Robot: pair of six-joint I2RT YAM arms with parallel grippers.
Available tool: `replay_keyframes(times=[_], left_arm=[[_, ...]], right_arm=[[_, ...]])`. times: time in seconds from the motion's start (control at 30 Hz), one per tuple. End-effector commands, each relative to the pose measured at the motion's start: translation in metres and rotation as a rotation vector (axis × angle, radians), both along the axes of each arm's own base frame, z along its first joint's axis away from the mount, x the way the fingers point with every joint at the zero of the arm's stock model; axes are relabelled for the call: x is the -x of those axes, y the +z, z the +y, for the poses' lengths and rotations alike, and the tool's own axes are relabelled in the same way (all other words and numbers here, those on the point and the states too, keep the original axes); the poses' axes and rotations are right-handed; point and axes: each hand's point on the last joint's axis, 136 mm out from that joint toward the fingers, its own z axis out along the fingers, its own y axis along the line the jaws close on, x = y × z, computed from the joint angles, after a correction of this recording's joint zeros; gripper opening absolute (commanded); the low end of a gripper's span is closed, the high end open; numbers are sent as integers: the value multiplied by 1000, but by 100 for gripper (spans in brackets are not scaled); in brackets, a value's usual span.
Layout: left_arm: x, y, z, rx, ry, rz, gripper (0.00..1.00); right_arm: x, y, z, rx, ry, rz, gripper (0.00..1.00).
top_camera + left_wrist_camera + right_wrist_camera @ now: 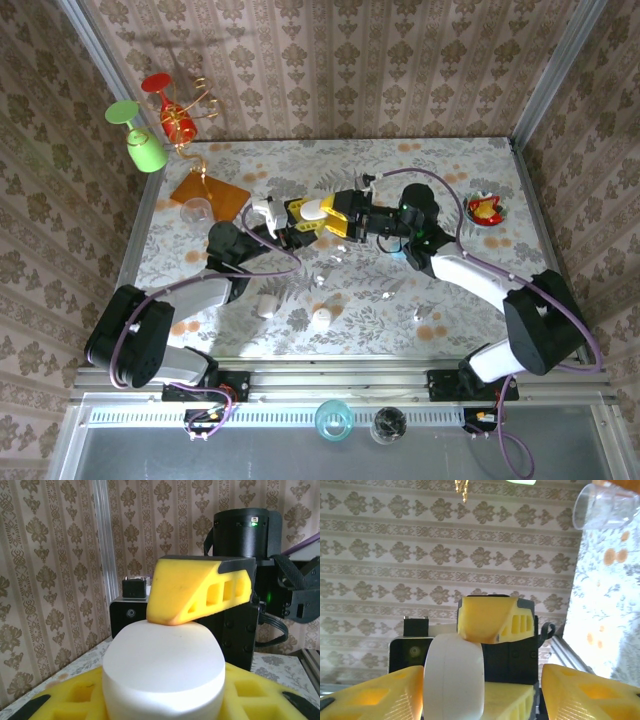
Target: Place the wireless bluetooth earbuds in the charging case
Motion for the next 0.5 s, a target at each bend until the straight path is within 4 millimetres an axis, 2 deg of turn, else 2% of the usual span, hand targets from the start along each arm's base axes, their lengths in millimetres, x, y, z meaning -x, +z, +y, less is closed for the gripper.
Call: replay_keyframes(times=[0.0,0.17,0.23,0.33,0.47], left_arm=[[15,6,6,11,-44,-31,33],[22,-3,6,-5,-69,-7,33],[23,-2,6,0,-78,17,33],[23,-5,4,-2,-85,31,33],[24,-6,2,-3,-93,38,32]], right_arm=[[-4,10,-18,130,-86,-153,68],[3,-8,-37,419,-123,-411,73],[8,-10,-42,551,-136,-535,74],[19,-5,-39,654,-123,-726,76],[20,2,-38,770,-177,-880,76]])
